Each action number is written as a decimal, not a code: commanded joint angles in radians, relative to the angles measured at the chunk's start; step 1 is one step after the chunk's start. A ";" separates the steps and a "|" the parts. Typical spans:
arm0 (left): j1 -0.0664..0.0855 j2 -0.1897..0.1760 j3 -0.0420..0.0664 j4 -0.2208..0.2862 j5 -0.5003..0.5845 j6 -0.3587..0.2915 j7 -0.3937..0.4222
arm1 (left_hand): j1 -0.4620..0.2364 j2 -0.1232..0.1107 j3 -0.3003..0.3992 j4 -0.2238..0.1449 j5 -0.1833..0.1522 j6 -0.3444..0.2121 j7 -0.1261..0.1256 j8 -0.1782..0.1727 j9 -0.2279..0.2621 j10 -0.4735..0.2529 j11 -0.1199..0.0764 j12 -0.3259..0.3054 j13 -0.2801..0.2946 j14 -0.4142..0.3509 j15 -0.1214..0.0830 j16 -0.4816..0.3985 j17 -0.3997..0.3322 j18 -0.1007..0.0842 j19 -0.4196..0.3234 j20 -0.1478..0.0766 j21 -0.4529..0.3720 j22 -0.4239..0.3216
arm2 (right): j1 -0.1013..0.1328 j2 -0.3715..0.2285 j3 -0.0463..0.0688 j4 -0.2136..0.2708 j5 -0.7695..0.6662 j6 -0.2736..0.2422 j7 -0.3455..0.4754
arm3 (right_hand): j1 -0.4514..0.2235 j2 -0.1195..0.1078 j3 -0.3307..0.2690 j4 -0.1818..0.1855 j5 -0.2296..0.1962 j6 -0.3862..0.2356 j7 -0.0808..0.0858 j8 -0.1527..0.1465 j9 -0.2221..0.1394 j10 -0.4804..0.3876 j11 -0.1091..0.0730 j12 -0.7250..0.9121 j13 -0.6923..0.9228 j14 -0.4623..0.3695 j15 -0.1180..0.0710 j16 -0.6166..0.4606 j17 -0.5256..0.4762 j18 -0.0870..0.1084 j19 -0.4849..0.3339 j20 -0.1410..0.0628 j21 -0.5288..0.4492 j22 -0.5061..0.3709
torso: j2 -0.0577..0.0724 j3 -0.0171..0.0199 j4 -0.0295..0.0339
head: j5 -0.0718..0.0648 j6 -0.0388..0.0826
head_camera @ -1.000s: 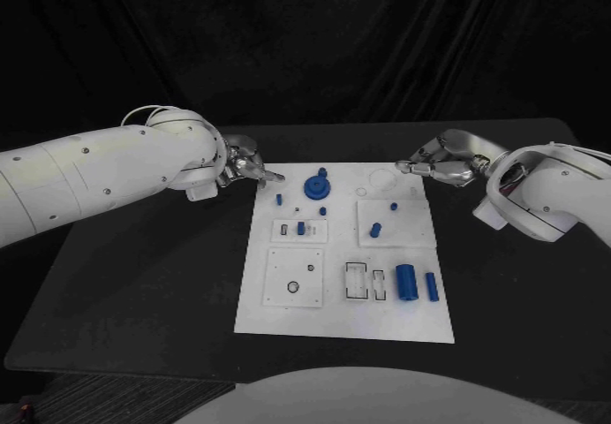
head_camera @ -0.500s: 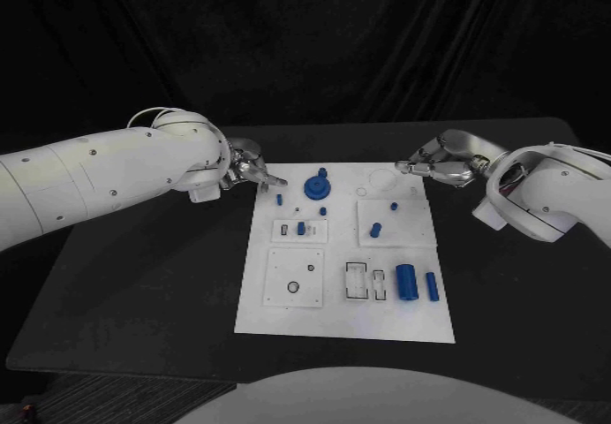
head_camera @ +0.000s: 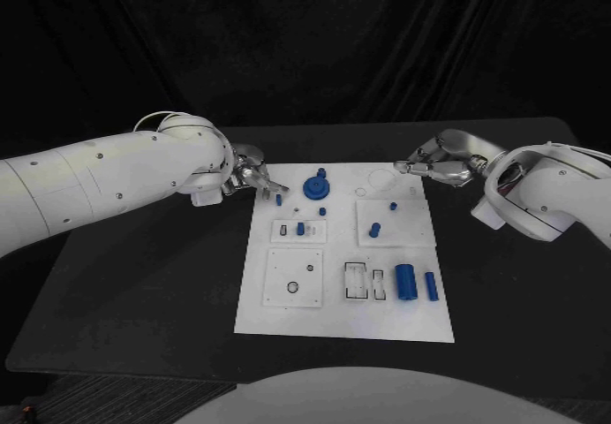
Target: Assemble the parts on the task board
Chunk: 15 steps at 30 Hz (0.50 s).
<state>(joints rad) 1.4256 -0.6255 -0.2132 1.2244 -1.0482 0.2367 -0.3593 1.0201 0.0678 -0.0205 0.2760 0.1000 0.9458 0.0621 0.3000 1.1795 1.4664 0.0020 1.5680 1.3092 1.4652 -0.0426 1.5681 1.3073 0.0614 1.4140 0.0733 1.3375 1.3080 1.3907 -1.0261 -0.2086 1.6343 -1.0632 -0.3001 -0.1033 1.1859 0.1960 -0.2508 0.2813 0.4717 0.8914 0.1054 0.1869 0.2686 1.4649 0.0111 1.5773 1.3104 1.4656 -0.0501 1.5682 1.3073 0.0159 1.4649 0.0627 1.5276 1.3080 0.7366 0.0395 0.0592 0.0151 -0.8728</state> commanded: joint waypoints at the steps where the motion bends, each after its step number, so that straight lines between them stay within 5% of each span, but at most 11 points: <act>1: -0.003 0.004 0.001 -0.002 -0.008 0.027 0.011 | -0.001 0.013 -0.004 0.002 0.008 0.009 0.001 0.006 0.001 0.104 0.000 0.003 0.262 0.106 0.003 0.003 0.263 -0.001 -0.007 0.001 -0.009 0.183 | -0.002 -0.001 0.001 0.001 -0.001 0.000 -0.010 | 0.010 -0.002 0.002 -0.001 0.007 0.002 -0.003 -0.006 0.001 0.106 0.000 -0.006 0.260 0.105 0.001 0.003 0.263 -0.001 0.074 0.000 -0.005 0.243 | 0.000 -0.0009 0.0005 | 0.000 0.000; 15: -0.005 0.014 0.001 -0.006 -0.008 0.029 0.010 | 0.028 0.023 0.001 -0.015 0.101 0.007 -0.002 -0.003 0.001 0.104 -0.003 0.003 0.262 0.106 0.000 0.003 0.263 0.001 -0.016 -0.003 -0.018 0.181 | -0.002 -0.001 0.001 0.001 -0.001 0.001 -0.009 | 0.010 -0.002 0.002 -0.001 0.007 0.002 -0.003 -0.006 0.001 0.106 0.000 -0.006 0.260 0.105 0.001 0.003 0.263 -0.001 0.074 0.000 -0.005 0.243 | 0.001 -0.0003 0.0004 | -0.002 0.000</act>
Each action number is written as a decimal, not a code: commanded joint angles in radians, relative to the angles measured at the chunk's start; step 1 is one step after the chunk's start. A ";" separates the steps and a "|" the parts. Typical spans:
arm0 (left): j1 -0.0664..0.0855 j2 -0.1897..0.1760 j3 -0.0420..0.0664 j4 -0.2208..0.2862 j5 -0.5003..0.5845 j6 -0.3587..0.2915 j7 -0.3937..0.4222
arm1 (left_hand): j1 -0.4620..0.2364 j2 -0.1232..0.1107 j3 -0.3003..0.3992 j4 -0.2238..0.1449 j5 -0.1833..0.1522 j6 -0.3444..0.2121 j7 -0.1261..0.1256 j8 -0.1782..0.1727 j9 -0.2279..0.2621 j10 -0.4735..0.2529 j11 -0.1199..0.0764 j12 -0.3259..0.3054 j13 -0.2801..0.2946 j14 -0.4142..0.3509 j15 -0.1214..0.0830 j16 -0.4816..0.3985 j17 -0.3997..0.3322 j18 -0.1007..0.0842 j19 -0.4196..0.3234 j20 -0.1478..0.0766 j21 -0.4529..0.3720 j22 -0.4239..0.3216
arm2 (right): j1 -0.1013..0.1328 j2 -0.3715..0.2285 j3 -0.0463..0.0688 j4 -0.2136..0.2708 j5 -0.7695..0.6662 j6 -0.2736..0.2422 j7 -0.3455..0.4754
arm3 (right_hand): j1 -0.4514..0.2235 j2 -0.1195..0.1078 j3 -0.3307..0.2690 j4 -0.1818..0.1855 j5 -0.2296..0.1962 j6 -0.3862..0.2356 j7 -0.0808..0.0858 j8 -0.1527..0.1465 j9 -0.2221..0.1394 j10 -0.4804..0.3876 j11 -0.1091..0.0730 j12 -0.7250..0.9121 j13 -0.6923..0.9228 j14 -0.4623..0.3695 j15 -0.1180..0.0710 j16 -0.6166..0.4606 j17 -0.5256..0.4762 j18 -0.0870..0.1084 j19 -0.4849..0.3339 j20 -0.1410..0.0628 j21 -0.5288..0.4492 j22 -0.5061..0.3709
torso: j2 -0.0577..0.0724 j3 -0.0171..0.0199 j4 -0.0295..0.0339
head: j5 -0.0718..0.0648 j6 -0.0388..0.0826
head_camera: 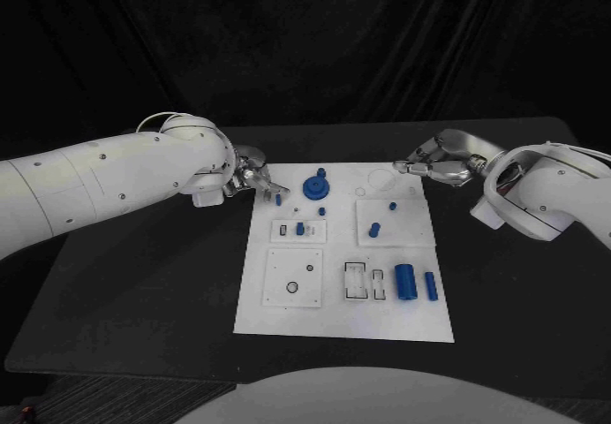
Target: Assemble the parts on the task board
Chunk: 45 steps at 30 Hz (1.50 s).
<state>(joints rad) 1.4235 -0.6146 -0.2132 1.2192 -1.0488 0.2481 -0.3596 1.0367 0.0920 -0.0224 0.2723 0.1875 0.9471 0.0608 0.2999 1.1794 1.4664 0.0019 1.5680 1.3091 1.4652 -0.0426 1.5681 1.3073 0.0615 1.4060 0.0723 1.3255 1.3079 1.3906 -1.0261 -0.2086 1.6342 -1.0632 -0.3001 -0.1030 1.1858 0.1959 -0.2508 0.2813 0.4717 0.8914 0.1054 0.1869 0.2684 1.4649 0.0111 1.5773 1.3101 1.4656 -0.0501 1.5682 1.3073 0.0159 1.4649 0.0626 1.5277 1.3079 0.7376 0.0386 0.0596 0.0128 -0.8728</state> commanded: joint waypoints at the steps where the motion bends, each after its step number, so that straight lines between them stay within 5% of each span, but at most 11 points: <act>1: -0.003 0.004 0.001 -0.001 -0.007 0.019 0.011 | 0.013 -0.001 0.003 -0.011 0.016 0.006 -0.001 -0.003 0.001 0.104 -0.003 0.003 0.262 0.106 0.000 0.003 0.263 0.001 -0.008 -0.002 -0.006 0.181 | -0.002 -0.001 0.001 0.001 -0.001 0.001 -0.010 | 0.010 -0.002 0.002 -0.001 0.007 0.002 -0.003 -0.006 0.001 0.106 0.000 -0.007 0.261 0.105 0.001 0.003 0.263 -0.001 0.074 0.000 -0.005 0.244 | 0.000 0.0004 0.0003 | 0.000 0.000; 7: -0.005 0.008 0.001 -0.002 -0.007 0.025 0.010 | 0.030 0.000 0.011 -0.025 0.058 0.008 -0.003 -0.006 0.000 0.104 -0.005 0.003 0.262 0.106 -0.001 0.003 0.263 0.001 -0.008 -0.003 -0.005 0.181 | -0.002 -0.001 0.001 0.000 -0.001 0.001 -0.009 | 0.010 -0.002 0.002 0.000 0.007 0.002 -0.003 -0.006 0.001 0.106 0.000 -0.007 0.261 0.105 0.001 0.003 0.263 -0.001 0.073 0.000 -0.006 0.243 | 0.001 0.0001 -0.0001 | -0.002 0.000; 29: -0.010 0.015 0.001 -0.008 -0.007 0.039 0.009 | 0.046 0.007 0.023 -0.037 0.080 0.016 -0.006 -0.008 -0.002 0.104 -0.007 0.003 0.262 0.106 -0.002 0.003 0.263 0.002 -0.013 -0.004 -0.012 0.179 | -0.002 0.003 0.001 -0.003 -0.001 0.003 -0.006 | 0.010 -0.001 0.002 0.002 0.007 0.003 -0.003 -0.006 0.002 0.106 0.000 -0.007 0.261 0.105 0.001 0.003 0.263 0.000 0.071 0.000 -0.010 0.242 | -0.001 0.0000 -0.0001 | -0.002 0.000; 35: -0.011 0.016 0.001 -0.007 -0.007 0.036 0.010 | 0.074 0.007 0.048 -0.064 0.107 0.018 -0.011 -0.013 -0.006 0.104 -0.011 0.003 0.262 0.106 -0.005 0.003 0.263 0.003 -0.014 -0.007 -0.013 0.178 | -0.003 0.004 0.001 -0.004 -0.001 0.004 -0.006 | 0.010 -0.001 0.002 0.002 0.007 0.003 -0.003 -0.006 0.002 0.106 0.000 -0.007 0.261 0.105 0.001 0.003 0.263 0.000 0.071 0.000 -0.010 0.242 | 0.000 -0.0004 -0.0007 | -0.002 0.000; 41: -0.011 0.014 0.001 -0.005 -0.007 0.031 0.011 | 0.117 -0.008 0.113 -0.117 0.182 0.017 -0.017 -0.023 -0.012 0.104 -0.017 0.003 0.262 0.106 -0.010 0.003 0.263 0.003 -0.016 -0.012 -0.014 0.178 | -0.005 0.005 0.001 -0.005 -0.001 0.005 -0.006 | 0.010 -0.001 0.003 0.002 0.008 0.003 -0.003 -0.005 0.002 0.106 0.000 -0.007 0.261 0.105 0.001 0.003 0.263 0.000 0.071 0.000 -0.010 0.241 | 0.000 0.0001 -0.0004 | -0.002 0.000; 45: -0.012 0.013 0.001 -0.004 -0.007 0.030 0.011 | 0.122 -0.014 0.136 -0.128 0.199 0.019 -0.018 -0.025 -0.013 0.104 -0.018 0.003 0.262 0.106 -0.011 0.003 0.263 0.003 -0.016 -0.013 -0.014 0.178 | -0.006 0.006 0.001 -0.007 -0.001 0.006 -0.006 | 0.010 -0.001 0.003 0.002 0.008 0.003 -0.003 -0.005 0.002 0.106 0.000 -0.007 0.261 0.105 0.001 0.003 0.263 0.000 0.071 0.000 -0.010 0.241 | 0.000 0.0002 -0.0002 | -0.003 0.000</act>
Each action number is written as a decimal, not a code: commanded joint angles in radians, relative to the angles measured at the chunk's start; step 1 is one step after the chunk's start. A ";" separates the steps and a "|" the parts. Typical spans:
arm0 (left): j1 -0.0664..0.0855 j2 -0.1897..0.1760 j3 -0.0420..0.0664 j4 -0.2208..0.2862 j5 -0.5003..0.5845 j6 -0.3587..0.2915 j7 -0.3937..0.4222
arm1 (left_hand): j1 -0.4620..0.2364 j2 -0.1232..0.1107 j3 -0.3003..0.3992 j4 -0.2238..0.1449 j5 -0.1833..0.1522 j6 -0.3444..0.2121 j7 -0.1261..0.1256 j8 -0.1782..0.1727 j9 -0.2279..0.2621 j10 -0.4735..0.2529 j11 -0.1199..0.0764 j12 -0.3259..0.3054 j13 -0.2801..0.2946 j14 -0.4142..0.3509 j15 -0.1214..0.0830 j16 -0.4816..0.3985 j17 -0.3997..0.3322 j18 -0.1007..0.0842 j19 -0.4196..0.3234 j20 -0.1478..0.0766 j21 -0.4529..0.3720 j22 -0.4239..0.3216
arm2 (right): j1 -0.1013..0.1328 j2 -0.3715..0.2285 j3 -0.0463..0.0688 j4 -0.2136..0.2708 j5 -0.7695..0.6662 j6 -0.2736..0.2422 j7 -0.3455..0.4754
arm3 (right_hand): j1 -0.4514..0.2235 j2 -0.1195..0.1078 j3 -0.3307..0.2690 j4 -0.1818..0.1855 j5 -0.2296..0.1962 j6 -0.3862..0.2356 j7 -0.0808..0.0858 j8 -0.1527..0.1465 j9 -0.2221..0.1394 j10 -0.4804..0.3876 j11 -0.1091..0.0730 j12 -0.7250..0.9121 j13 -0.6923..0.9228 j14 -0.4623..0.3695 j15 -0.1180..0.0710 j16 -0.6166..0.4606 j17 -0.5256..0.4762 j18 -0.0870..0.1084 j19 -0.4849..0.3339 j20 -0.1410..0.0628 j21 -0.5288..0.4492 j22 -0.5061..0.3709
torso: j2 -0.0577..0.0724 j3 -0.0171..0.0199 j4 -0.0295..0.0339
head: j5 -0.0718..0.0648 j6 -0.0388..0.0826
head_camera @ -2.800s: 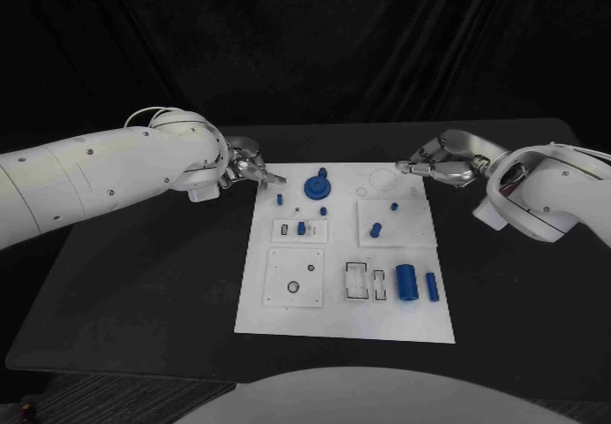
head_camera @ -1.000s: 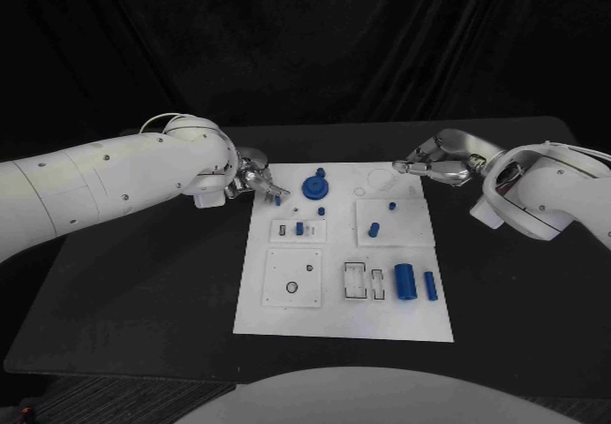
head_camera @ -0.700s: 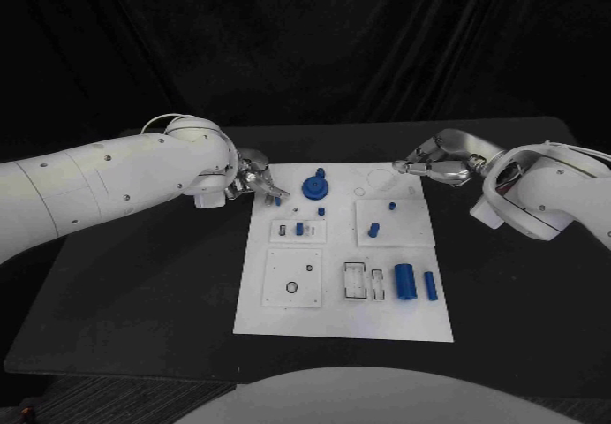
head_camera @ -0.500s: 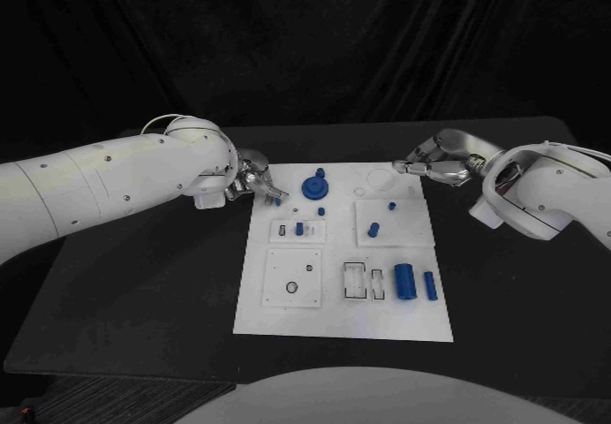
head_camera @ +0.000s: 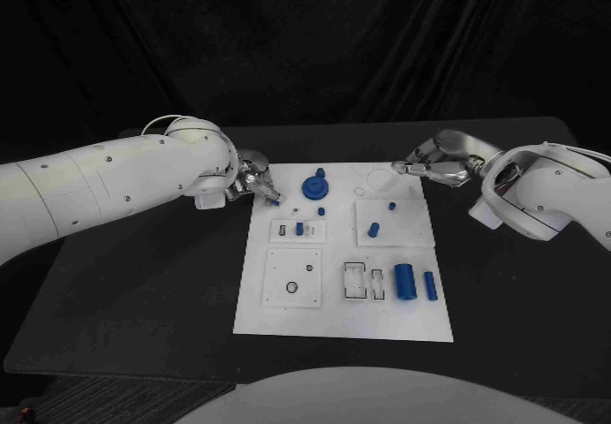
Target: Assemble the parts on the task board
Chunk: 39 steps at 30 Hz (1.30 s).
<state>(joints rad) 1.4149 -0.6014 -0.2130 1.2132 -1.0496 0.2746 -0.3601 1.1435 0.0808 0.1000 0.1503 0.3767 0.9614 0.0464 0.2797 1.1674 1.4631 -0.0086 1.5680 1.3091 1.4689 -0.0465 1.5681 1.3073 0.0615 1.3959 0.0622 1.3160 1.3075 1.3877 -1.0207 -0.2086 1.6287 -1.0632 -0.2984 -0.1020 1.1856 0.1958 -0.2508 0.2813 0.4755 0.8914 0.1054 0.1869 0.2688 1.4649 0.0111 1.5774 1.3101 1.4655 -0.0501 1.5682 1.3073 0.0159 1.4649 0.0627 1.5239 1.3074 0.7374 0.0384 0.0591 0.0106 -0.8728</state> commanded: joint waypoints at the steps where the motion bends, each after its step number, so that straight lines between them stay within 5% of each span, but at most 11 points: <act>1: -0.003 -0.001 0.001 0.003 -0.007 0.003 0.012 | 0.018 -0.006 0.027 -0.013 0.017 0.006 -0.005 -0.005 -0.002 0.108 -0.008 0.003 0.262 0.102 -0.008 0.003 0.263 0.003 -0.006 -0.003 -0.005 0.178 | -0.003 0.000 0.001 -0.002 -0.001 0.004 -0.007 | 0.011 0.000 0.003 0.002 0.004 0.003 -0.003 -0.005 0.001 0.106 0.000 -0.007 0.261 0.105 0.001 0.003 0.263 0.000 0.071 0.000 -0.007 0.242 | 0.000 0.0004 0.0004 | 0.000 0.000; 9: -0.004 -0.012 0.001 0.012 -0.007 -0.013 0.013 | 0.036 -0.061 0.209 -0.097 0.076 0.012 -0.008 -0.003 0.005 0.108 -0.013 0.003 0.262 0.102 -0.013 0.003 0.263 0.002 -0.003 -0.009 0.000 0.180 | -0.006 0.001 0.001 -0.003 -0.001 0.006 -0.007 | 0.012 0.002 0.004 0.002 0.004 0.004 -0.003 -0.005 0.002 0.106 0.000 -0.007 0.261 0.105 0.001 0.003 0.263 0.001 0.070 0.000 -0.008 0.241 | 0.000 0.0002 0.0000 | -0.002 0.000; 12: -0.004 -0.019 0.001 0.017 -0.007 -0.023 0.013 | 0.001 -0.100 0.346 -0.142 0.077 0.014 -0.004 0.009 0.020 0.108 -0.011 0.003 0.262 0.102 -0.014 0.003 0.263 0.001 -0.001 -0.008 0.002 0.180 | -0.006 0.001 0.001 -0.004 -0.001 0.006 -0.007 | 0.013 0.003 0.005 0.002 0.004 0.005 -0.003 -0.005 0.002 0.106 0.000 -0.007 0.261 0.105 0.001 0.003 0.263 0.001 0.069 0.000 -0.010 0.241 | -0.001 0.0005 0.0003 | -0.002 0.000; 16: -0.003 -0.041 0.001 0.039 -0.007 -0.041 0.013 | -0.033 -0.123 0.434 -0.179 0.074 0.015 -0.003 0.023 0.038 0.108 -0.011 0.003 0.262 0.102 -0.013 0.003 0.263 0.000 0.003 -0.009 0.007 0.181 | -0.007 0.000 0.001 -0.003 -0.001 0.008 -0.008 | 0.016 0.006 0.007 0.002 0.005 0.005 -0.004 -0.005 0.002 0.106 0.000 -0.007 0.261 0.105 0.001 0.003 0.263 0.001 0.069 0.000 -0.010 0.240 | 0.000 0.0003 -0.0001 | -0.004 0.000; 22: 0.004 -0.086 0.001 0.090 0.011 -0.057 0.014 | -0.049 -0.129 0.454 -0.186 0.071 0.017 -0.003 0.028 0.043 0.108 -0.012 0.003 0.262 0.102 -0.014 0.003 0.263 0.000 0.004 -0.009 0.008 0.182 | -0.007 -0.004 0.001 -0.002 -0.001 0.012 -0.012 | 0.017 0.006 0.007 0.001 0.006 0.005 -0.004 -0.005 0.002 0.106 0.000 -0.007 0.261 0.105 0.001 0.003 0.263 0.002 0.068 0.000 -0.011 0.240 | 0.000 0.0003 0.0003 | -0.005 0.000; 29: 0.037 -0.143 0.001 0.162 0.121 -0.059 0.013 | -0.063 -0.129 0.464 -0.184 0.067 0.016 -0.003 0.029 0.045 0.108 -0.012 0.003 0.262 0.102 -0.014 0.003 0.263 0.001 0.001 -0.009 0.004 0.180 | -0.007 -0.008 0.001 0.002 -0.001 0.016 -0.019 | 0.018 0.006 0.008 0.001 0.006 0.005 -0.004 -0.005 0.002 0.106 0.000 -0.007 0.261 0.105 0.001 0.003 0.263 0.002 0.068 0.000 -0.011 0.240 | 0.000 0.0002 0.0022 | -0.004 0.000; 39: 0.052 -0.166 0.001 0.232 0.154 -0.020 0.006 | -0.086 -0.120 0.473 -0.177 0.065 0.012 -0.003 0.029 0.047 0.108 -0.011 0.003 0.262 0.102 -0.013 0.003 0.263 0.005 -0.009 -0.009 -0.012 0.175 | -0.007 -0.008 0.001 0.008 -0.001 0.021 -0.026 | 0.022 0.005 0.009 -0.001 0.006 0.005 -0.004 -0.005 0.003 0.106 -0.001 -0.007 0.261 0.105 0.001 0.003 0.263 0.001 0.069 0.000 -0.009 0.241 | 0.000 0.0009 0.0009 | 0.000 0.000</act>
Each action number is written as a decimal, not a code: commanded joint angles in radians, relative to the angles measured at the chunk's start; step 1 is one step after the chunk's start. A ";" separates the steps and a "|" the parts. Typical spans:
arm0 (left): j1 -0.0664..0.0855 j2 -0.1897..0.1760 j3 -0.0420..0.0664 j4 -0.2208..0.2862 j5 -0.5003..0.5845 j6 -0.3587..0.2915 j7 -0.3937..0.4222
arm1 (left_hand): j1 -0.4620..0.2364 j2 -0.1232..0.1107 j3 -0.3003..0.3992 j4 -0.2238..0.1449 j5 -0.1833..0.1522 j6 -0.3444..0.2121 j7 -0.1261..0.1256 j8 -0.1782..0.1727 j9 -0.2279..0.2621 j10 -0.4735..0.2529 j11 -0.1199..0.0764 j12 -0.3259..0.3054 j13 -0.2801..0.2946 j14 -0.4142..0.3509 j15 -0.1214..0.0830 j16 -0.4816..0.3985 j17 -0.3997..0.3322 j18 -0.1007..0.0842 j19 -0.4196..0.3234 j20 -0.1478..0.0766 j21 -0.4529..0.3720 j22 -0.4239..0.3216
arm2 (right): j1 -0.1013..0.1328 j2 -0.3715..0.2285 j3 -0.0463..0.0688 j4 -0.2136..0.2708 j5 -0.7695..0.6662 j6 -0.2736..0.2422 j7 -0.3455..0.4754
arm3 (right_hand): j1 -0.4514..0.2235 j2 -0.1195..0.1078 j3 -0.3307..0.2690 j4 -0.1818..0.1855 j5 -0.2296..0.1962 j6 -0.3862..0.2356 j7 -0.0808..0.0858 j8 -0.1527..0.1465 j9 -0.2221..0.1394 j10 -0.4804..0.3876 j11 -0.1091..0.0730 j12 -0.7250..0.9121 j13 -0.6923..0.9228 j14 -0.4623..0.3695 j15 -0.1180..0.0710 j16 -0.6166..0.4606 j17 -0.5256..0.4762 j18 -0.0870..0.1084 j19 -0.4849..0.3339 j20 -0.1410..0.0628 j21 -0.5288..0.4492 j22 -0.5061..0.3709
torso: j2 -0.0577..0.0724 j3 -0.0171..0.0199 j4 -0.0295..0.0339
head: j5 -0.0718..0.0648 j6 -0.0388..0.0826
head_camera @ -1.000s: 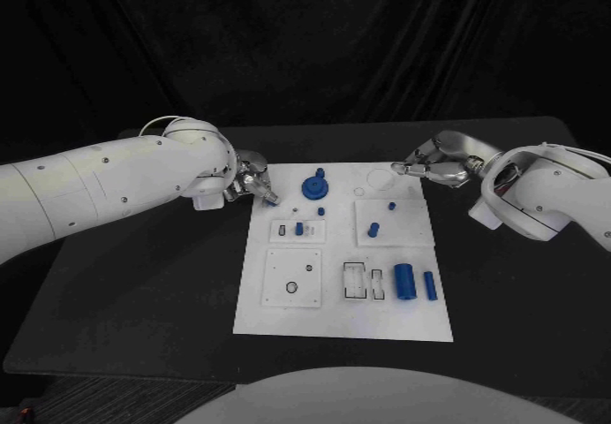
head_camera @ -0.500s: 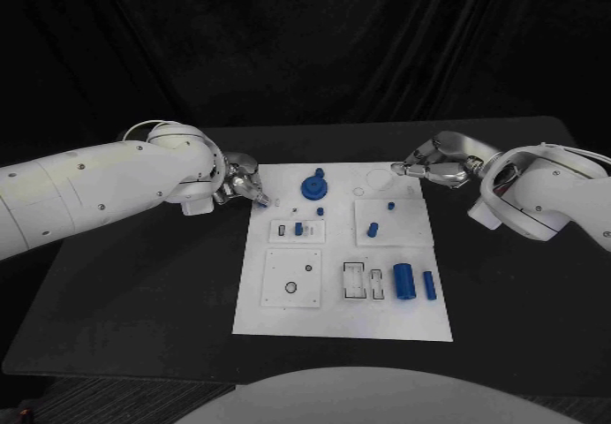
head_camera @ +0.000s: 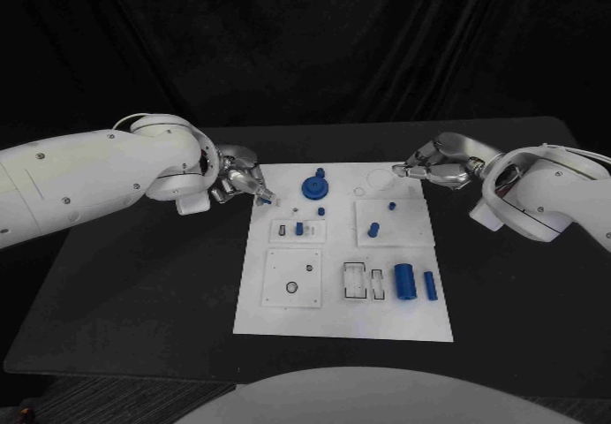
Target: Assemble the parts on the task board
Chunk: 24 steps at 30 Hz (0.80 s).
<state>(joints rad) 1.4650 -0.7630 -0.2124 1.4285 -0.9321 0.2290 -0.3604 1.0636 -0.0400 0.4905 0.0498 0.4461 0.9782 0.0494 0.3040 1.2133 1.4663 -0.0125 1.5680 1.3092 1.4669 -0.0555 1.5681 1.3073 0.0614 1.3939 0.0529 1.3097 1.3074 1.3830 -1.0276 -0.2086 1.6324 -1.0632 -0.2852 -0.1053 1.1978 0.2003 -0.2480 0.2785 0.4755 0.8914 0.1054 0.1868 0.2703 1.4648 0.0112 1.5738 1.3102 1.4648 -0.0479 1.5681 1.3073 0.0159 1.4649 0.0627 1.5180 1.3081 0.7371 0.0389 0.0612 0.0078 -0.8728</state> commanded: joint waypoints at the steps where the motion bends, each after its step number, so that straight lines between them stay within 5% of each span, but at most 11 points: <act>1: 0.002 -0.007 0.000 0.023 0.037 0.027 0.006 | -0.007 0.003 0.084 -0.077 -0.004 -0.006 -0.006 0.004 0.001 0.104 -0.007 0.003 0.262 0.104 -0.004 0.003 0.263 0.005 -0.008 0.000 -0.007 0.174 | -0.002 -0.002 0.001 0.006 -0.001 0.007 -0.023 | 0.013 0.000 0.007 0.000 0.007 0.005 -0.004 -0.006 0.001 0.106 -0.001 -0.003 0.261 0.106 -0.002 0.003 0.263 0.001 0.069 0.000 -0.004 0.240 | 0.000 0.0012 -0.0010 | 0.003 0.000; 10: -0.017 -0.017 0.000 0.052 -0.002 0.019 0.004 | -0.022 0.010 0.083 -0.072 -0.010 -0.007 -0.004 0.008 0.006 0.104 -0.006 0.003 0.262 0.104 -0.003 0.003 0.263 0.005 -0.010 0.001 -0.009 0.174 | -0.002 -0.003 0.001 0.010 -0.001 -0.006 -0.019 | 0.015 -0.001 0.007 -0.001 0.007 0.005 -0.005 -0.006 0.001 0.106 -0.001 -0.003 0.261 0.106 -0.002 0.003 0.263 0.000 0.071 0.000 0.000 0.241 | 0.002 -0.0002 -0.0034 | 0.016 0.000; 24: -0.057 -0.002 -0.001 0.050 -0.012 -0.015 0.005 | -0.027 0.013 0.081 -0.072 -0.021 -0.006 -0.005 0.010 0.008 0.104 -0.006 0.003 0.262 0.104 -0.003 0.003 0.263 0.005 -0.009 0.001 -0.009 0.174 | -0.002 -0.003 0.001 0.010 -0.001 -0.009 -0.017 | 0.019 -0.002 0.009 -0.002 0.008 0.004 -0.005 -0.007 0.001 0.106 -0.002 -0.003 0.261 0.106 -0.003 0.003 0.263 -0.003 0.078 -0.001 0.010 0.245 | -0.001 -0.0006 -0.0015 | 0.016 0.000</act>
<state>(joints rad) 1.4124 -0.7677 -0.2135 1.4799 -0.9334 0.2304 -0.3632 1.0454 -0.0244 0.4945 0.0536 0.4293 0.9738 0.0477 0.3079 1.2202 1.4663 -0.0125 1.5680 1.3092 1.4669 -0.0554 1.5681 1.3073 0.0614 1.3888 0.0551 1.3031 1.3074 1.3830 -1.0304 -0.2085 1.6418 -1.0632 -0.2852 -0.1058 1.2086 0.2001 -0.2453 0.2758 0.4796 0.8914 0.1054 0.1869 0.2701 1.4647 0.0113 1.5774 1.3088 1.4647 -0.0476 1.5682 1.3073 0.0159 1.4649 0.0627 1.5230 1.3078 0.7369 0.0388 0.0596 0.0220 -0.8728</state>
